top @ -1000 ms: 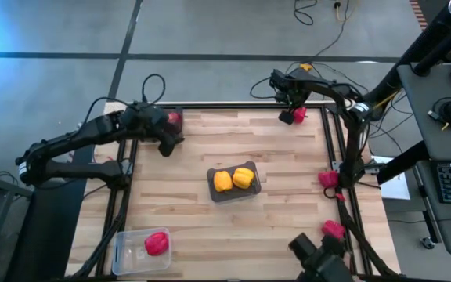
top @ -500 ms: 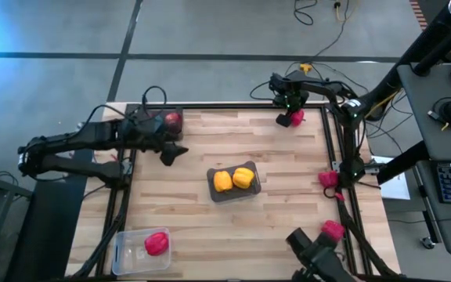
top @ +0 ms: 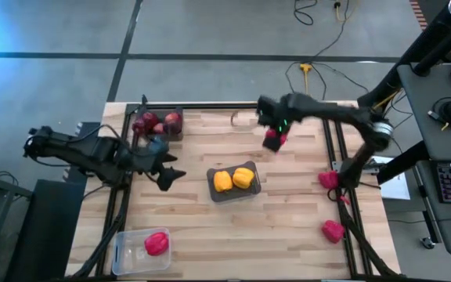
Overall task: Sort produce into baskets
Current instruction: Put the top red bell pepper into the transparent bin
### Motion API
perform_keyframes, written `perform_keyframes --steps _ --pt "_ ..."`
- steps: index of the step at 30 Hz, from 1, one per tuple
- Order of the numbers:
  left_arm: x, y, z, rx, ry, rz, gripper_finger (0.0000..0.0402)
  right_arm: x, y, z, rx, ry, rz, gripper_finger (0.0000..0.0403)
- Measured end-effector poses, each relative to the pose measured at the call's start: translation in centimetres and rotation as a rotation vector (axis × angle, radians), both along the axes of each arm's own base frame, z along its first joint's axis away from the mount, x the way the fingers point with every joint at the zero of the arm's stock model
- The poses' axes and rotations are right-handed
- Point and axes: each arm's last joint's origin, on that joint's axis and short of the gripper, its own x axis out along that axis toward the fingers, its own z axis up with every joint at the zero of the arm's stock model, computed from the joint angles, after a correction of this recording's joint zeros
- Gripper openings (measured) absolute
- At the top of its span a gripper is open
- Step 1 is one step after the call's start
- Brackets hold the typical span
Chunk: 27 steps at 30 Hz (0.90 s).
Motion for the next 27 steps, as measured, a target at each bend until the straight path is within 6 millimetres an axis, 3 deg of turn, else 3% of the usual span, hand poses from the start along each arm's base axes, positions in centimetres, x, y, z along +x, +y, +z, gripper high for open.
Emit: perform_keyframes --steps 4,7,10,15,21,27 --pt "-0.1 -1.9 -0.4 0.077 0.01 -0.047 0.035 0.8 9.1 2.9 -0.025 -0.168 0.006 0.0309" --pt "-0.2 -3.7 -0.8 0.14 0.016 -0.11 0.035 1.2 15.0 3.7 0.027 -0.277 -0.021 0.0309" --pt "-0.5 -5.6 -1.8 0.212 0.032 -0.16 0.035 1.4 19.5 3.6 0.087 -0.326 -0.11 0.0309" --pt "-0.5 -8.5 -3.9 0.318 0.078 -0.23 0.035 1.9 25.8 1.5 0.166 -0.334 -0.313 0.0309" --pt "0.0 -11.8 -6.0 0.338 0.109 -0.31 0.035 5.2 31.1 -2.5 0.296 -0.389 -0.387 0.0309" --pt "-0.4 -14.4 -7.7 0.31 0.126 -0.339 0.035 9.3 32.4 -6.1 0.32 -0.295 -0.338 0.0321"
